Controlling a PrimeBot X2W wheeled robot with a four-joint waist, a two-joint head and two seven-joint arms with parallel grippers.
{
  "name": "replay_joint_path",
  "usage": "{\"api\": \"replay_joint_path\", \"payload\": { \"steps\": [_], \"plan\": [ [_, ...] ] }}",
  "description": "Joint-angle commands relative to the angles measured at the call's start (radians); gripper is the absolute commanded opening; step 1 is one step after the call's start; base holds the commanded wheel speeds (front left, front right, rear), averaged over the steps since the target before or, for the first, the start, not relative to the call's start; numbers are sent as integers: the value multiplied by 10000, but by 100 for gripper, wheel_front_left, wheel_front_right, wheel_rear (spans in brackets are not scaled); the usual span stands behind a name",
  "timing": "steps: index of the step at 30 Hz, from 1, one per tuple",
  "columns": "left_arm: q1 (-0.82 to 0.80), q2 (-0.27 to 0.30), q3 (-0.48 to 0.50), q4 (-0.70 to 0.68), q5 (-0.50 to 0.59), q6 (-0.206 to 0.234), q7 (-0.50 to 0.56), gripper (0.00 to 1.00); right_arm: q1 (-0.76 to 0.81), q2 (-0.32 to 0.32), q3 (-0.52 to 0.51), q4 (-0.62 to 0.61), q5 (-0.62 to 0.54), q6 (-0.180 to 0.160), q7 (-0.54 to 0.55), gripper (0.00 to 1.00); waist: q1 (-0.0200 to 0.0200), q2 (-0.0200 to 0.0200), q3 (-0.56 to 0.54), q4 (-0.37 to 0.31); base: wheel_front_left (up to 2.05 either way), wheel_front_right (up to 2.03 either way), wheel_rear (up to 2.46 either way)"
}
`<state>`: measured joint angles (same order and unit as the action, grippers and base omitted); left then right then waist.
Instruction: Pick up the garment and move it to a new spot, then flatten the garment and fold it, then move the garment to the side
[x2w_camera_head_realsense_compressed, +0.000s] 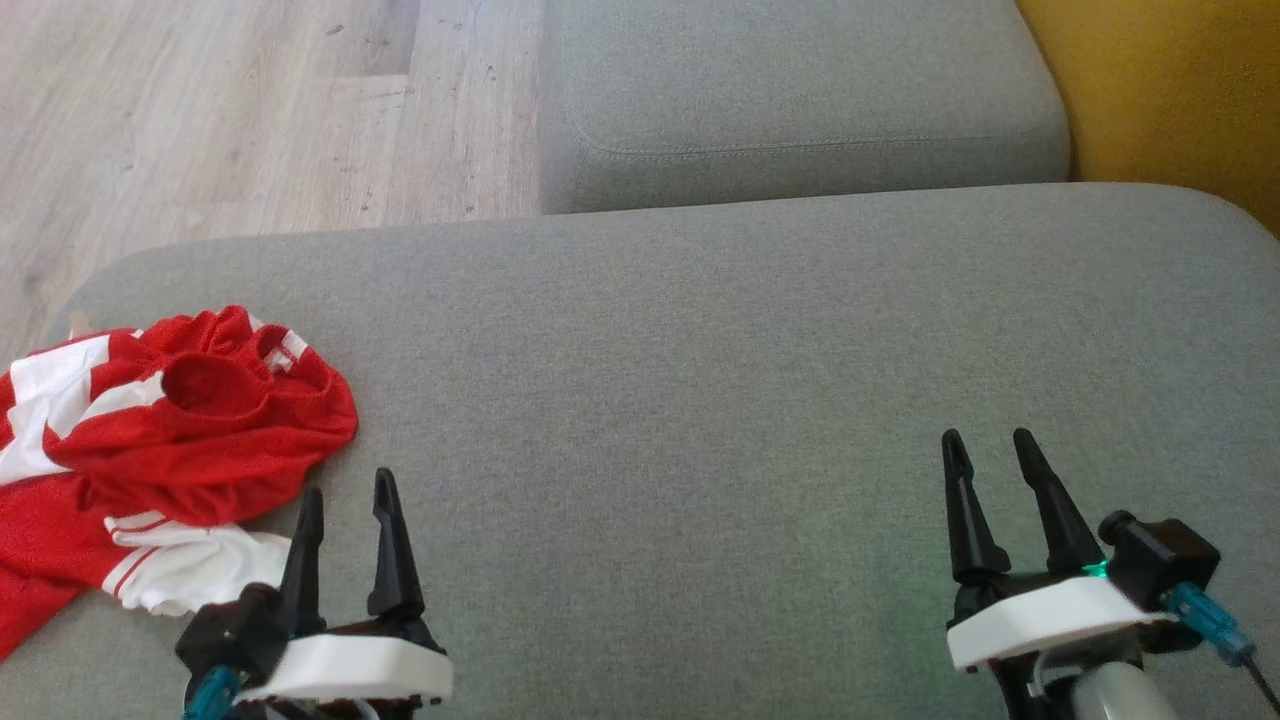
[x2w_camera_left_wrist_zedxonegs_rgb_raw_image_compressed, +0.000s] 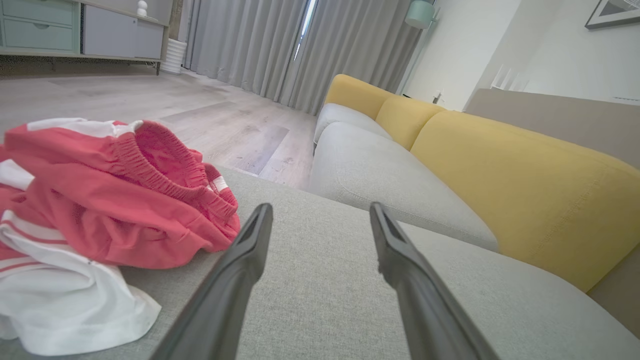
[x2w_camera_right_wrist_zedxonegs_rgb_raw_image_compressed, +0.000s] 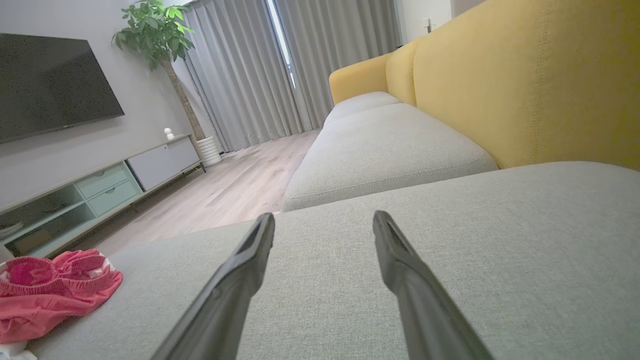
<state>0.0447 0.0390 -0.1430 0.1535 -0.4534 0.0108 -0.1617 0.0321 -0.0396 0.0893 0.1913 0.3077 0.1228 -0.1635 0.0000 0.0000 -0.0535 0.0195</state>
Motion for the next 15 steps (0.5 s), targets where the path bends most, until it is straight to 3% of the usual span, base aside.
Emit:
{"api": "replay_joint_path", "payload": {
  "steps": [1, 15],
  "plan": [
    [-373, 93, 121, -424, 366, 120, -193, 100, -312, -88, 238, -409, -395, 61, -172, 100, 0, 0, 8, 11, 0, 0, 0],
    [-421, 103, 2, -394, 2190, 449, -604, 100, -359, -97, -230, -386, -2121, 70, -585, 100, 0, 0, 90, 17, 0, 0, 0]
  ]
}}
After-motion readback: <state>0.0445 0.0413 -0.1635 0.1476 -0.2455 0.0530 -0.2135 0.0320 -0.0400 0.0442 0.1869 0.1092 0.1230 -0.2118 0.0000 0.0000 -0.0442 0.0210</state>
